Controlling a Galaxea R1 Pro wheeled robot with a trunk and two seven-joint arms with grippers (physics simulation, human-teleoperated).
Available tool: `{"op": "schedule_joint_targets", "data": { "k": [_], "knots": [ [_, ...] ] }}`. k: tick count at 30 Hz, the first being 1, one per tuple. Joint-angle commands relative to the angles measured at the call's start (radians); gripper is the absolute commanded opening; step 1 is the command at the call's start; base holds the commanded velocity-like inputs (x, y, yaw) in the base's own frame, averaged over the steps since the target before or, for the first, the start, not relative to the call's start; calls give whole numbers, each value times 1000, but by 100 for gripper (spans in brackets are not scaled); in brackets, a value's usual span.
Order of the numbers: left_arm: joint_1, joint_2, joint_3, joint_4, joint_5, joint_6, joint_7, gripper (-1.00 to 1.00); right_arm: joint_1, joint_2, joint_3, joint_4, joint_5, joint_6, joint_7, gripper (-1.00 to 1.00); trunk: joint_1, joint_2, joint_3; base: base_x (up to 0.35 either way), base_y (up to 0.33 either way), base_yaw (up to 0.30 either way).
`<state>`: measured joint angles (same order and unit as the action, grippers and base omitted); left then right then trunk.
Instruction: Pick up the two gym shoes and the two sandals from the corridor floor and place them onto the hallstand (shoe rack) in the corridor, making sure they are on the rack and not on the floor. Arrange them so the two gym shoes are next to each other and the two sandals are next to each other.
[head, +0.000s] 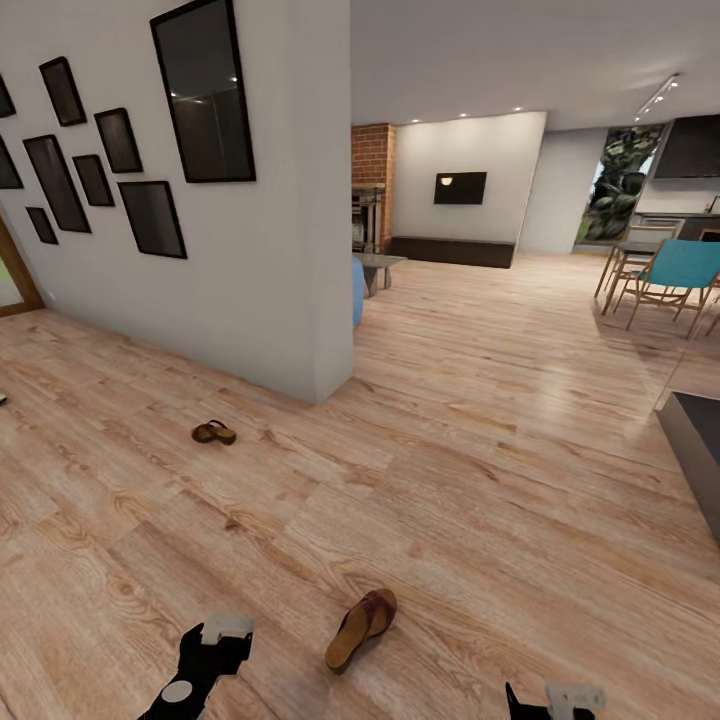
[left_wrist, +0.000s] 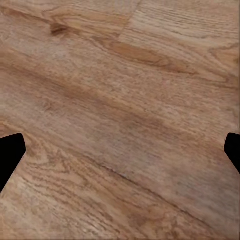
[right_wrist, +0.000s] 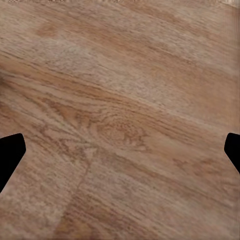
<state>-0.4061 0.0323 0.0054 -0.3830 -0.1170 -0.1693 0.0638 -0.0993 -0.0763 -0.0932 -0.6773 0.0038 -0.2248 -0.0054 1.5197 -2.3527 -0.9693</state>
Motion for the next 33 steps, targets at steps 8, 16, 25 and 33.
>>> {"op": "schedule_joint_targets", "data": {
  "k": [8, 16, 25, 33],
  "knots": [
    [-51, -4, -5, -15, -17, 17, -68, 100, -5, -9, -2, -115, 0, 4, -1, 100, 0, 0, -1, 0, 0, 0],
    [-127, -13, -10, -21, -22, 61, -164, 100, -34, -18, -7, -246, 1, 38, -2, 100, 0, 0, -1, 0, 0, 0],
    [-144, -12, -14, -17, -26, 88, -192, 100, -136, -22, -37, -348, 0, 264, 2, 100, 0, 0, -1, 0, 0, 0],
    [-140, -8, -17, -17, -35, 88, -196, 100, -176, -21, -92, -409, 0, 380, 9, 100, 0, 0, -1, 0, 0, 0]
  ]
}}
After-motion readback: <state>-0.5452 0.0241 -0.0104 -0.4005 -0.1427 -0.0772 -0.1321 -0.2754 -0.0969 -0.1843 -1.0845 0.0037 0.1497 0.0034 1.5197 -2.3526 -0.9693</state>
